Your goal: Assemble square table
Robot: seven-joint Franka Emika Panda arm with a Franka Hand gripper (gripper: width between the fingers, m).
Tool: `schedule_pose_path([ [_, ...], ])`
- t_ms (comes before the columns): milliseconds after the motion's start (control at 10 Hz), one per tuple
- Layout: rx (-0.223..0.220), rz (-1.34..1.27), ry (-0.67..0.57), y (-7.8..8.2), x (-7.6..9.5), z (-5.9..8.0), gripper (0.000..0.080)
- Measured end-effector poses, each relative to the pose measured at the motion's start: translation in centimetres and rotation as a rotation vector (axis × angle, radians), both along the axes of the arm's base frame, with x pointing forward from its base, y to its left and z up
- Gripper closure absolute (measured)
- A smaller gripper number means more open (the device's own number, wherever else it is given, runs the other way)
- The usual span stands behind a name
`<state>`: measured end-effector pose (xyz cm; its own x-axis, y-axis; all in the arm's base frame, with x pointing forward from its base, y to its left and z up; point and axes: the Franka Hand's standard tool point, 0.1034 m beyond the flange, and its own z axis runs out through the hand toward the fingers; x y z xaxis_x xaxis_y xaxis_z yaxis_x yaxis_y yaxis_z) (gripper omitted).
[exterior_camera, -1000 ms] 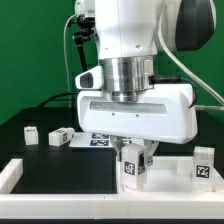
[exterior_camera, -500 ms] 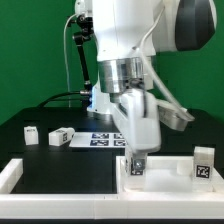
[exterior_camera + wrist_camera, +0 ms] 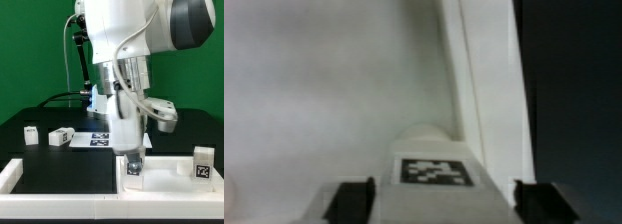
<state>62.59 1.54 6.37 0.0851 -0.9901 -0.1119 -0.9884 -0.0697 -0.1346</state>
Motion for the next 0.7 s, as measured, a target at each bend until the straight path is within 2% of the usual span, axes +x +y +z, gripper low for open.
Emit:
schedule_pose_path([
  [100, -0.040, 0.175, -0.042, 0.23, -0.41, -0.53, 0.0345],
  [200, -0.052, 0.273, -0.049, 0.38, -0.74, -0.62, 0.0181],
  [300, -0.056, 0.292, -0.046, 1.02, -1.08, -0.58, 0.0158],
  [600, -0.090, 0.513, -0.064, 0.92, -1.12, -0.61, 0.0151],
  [700, -0.135, 0.757, -0.065, 0.96, -1.06, -0.39, 0.0151],
])
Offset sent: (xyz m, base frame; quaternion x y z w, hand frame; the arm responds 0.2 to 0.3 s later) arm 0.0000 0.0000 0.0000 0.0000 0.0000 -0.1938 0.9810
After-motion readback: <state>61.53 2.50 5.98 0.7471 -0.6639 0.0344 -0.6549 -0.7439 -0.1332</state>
